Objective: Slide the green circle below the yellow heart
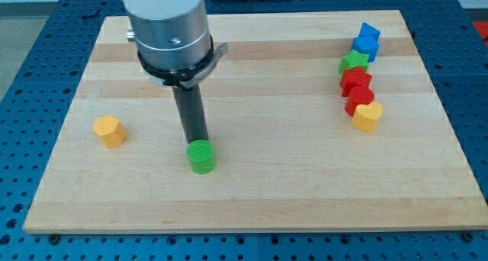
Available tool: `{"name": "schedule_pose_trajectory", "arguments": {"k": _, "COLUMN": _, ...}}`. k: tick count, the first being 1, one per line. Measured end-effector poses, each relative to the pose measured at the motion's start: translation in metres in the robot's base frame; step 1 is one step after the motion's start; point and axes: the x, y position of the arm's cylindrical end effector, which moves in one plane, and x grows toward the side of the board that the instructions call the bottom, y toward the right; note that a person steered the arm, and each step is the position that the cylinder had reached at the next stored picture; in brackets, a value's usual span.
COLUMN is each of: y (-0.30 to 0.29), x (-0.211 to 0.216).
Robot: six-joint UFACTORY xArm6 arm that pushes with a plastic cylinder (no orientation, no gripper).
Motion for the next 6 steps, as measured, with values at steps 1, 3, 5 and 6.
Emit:
{"name": "schedule_pose_trajectory", "arguments": {"k": 1, "y": -0.001, "x": 0.015}}
{"name": "schedule_pose_trajectory", "arguments": {"k": 3, "y": 0.013, "x": 0.034}}
{"name": "schedule_pose_trajectory", "arguments": {"k": 5, "y": -0.014, "x": 0.059}}
{"name": "schedule_pose_trajectory", "arguments": {"k": 6, "y": -0.002, "x": 0.085}}
